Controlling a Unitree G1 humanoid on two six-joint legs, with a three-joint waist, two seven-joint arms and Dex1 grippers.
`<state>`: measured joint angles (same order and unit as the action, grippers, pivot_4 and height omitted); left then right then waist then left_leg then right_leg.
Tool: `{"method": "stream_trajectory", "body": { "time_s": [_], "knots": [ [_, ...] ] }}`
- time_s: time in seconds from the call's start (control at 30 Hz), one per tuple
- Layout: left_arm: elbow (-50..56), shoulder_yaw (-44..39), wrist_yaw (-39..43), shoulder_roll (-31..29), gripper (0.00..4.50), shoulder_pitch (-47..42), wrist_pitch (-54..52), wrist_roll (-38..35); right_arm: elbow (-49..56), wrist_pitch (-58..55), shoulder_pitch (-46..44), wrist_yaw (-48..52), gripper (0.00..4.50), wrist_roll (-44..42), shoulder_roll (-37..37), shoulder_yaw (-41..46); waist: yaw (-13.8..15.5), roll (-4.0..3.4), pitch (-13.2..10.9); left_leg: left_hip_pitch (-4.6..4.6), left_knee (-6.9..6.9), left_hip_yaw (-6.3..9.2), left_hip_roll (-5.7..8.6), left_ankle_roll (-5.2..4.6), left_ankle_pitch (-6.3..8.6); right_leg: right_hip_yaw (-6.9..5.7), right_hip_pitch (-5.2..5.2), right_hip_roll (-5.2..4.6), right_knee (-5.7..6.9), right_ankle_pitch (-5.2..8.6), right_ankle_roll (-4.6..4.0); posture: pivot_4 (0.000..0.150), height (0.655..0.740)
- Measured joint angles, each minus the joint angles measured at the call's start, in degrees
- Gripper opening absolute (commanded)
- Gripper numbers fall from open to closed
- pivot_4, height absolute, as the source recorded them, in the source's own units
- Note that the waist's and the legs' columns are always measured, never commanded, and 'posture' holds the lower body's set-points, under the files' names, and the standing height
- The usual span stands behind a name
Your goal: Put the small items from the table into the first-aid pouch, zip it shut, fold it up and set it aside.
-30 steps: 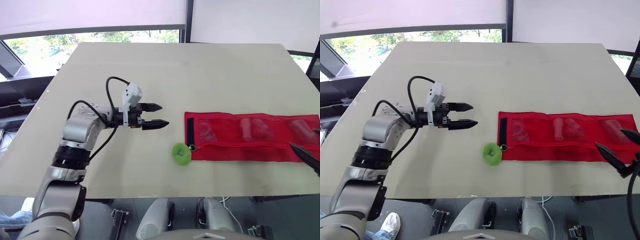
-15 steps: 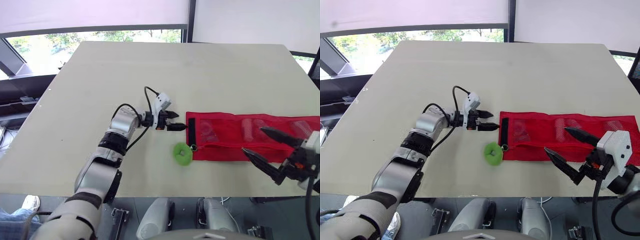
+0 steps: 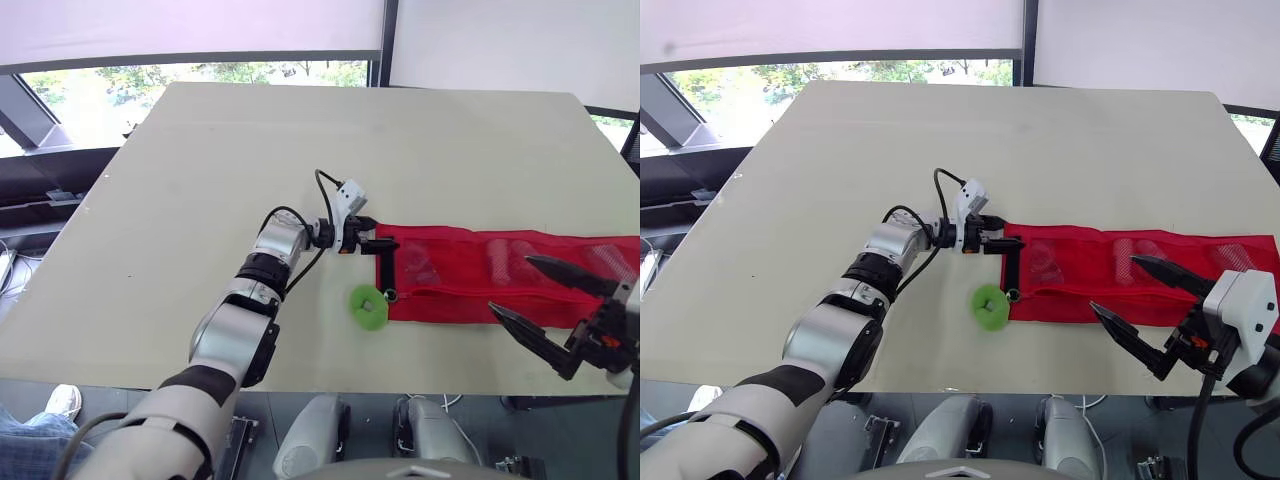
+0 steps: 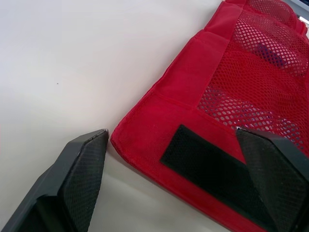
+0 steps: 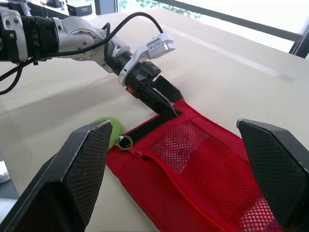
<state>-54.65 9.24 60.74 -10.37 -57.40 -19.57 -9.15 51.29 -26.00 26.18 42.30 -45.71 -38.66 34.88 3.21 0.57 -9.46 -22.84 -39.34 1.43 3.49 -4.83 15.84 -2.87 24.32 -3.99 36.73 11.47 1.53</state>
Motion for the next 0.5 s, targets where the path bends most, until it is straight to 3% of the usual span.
{"method": "stream_trajectory", "body": {
  "time_s": [0.03,0.07,0.1,0.13,0.2,0.23,0.3,0.33,0.43,0.5],
  "knots": [
    [-0.9,-0.6,-0.3,0.5,4.50,-0.5,-0.1,0.0,-0.1,0.1,0.2,0.0,4.41,0.2,0.0,0.0,0.1,0.00,0.0,0.06,-0.01,0.02,0.00,-0.04,0.02,-0.03,-0.07,-0.01,-0.01,0.00,0.01,0.150,0.7395],
    [-1.4,-1.0,-0.5,0.9,4.08,-0.7,-0.3,0.0,-0.1,0.3,0.3,0.0,4.50,0.2,0.0,0.0,0.1,0.00,0.0,0.09,-0.01,0.04,0.00,-0.06,0.04,-0.06,-0.12,-0.01,-0.02,0.01,0.02,0.150,0.7395],
    [-1.6,-1.1,-0.6,1.0,4.08,-0.7,-0.3,0.0,-0.1,0.4,0.3,-0.1,4.50,0.2,0.0,0.0,0.1,0.00,0.0,0.09,-0.01,0.05,0.00,-0.07,0.04,-0.06,-0.12,-0.02,-0.03,0.02,0.02,0.150,0.7395],
    [-2.2,-1.8,-0.8,1.2,3.61,-0.9,-0.5,0.0,-0.1,0.5,0.2,-0.1,4.50,0.2,0.0,0.0,0.1,0.00,0.0,0.09,-0.01,0.05,0.00,-0.07,0.04,-0.07,-0.12,-0.02,-0.03,0.01,0.02,0.150,0.7395],
    [-2.9,-2.7,-0.8,1.6,3.12,-1.0,-1.0,-0.1,-0.1,0.7,0.1,-0.3,4.50,0.2,0.0,0.0,0.1,0.00,0.0,0.09,-0.01,0.05,0.00,-0.08,0.05,-0.08,-0.12,-0.02,-0.03,0.03,0.04,0.150,0.7395],
    [-3.5,-3.5,-0.9,2.0,2.60,-1.1,-1.4,-0.1,-0.1,0.9,-0.2,-0.2,4.50,0.2,0.0,0.0,0.1,0.00,0.0,0.09,-0.01,0.05,0.01,-0.08,0.05,-0.07,-0.12,-0.02,-0.03,0.03,0.04,0.150,0.7395],
    [-4.1,-4.3,-0.9,2.5,2.01,-1.1,-1.8,-0.2,-0.2,1.2,-0.3,-0.2,4.50,0.3,-0.1,-0.1,0.1,0.00,0.0,0.08,-0.01,0.05,0.01,-0.07,0.04,-0.08,-0.12,-0.02,-0.03,0.03,0.04,0.150,0.7395],
    [-4.3,-4.7,-0.7,2.6,1.40,-1.1,-2.2,-0.3,-0.2,1.2,-0.4,-0.3,4.50,0.4,-0.3,-0.2,0.1,0.01,0.0,0.07,-0.01,0.05,0.01,-0.05,0.03,-0.08,-0.12,-0.02,-0.04,0.03,0.04,0.150,0.7395],
    [-4.5,-5.5,0.2,2.6,0.14,-0.8,-3.8,-0.5,-0.3,1.2,-1.0,-0.4,4.50,0.4,-0.4,-0.3,0.0,0.01,0.0,0.07,-0.01,0.04,0.01,-0.05,0.04,-0.08,-0.11,-0.02,-0.04,0.03,0.05,0.150,0.7395],
    [-4.5,-6.5,0.7,2.5,0.06,-0.5,-5.0,-1.0,-0.7,1.2,-1.4,-0.5,4.50,0.6,-0.4,-0.5,0.0,0.03,0.0,0.05,-0.01,0.05,0.01,-0.05,0.03,-0.08,-0.10,-0.03,-0.04,0.03,0.04,0.150,0.7395]
  ]
}}
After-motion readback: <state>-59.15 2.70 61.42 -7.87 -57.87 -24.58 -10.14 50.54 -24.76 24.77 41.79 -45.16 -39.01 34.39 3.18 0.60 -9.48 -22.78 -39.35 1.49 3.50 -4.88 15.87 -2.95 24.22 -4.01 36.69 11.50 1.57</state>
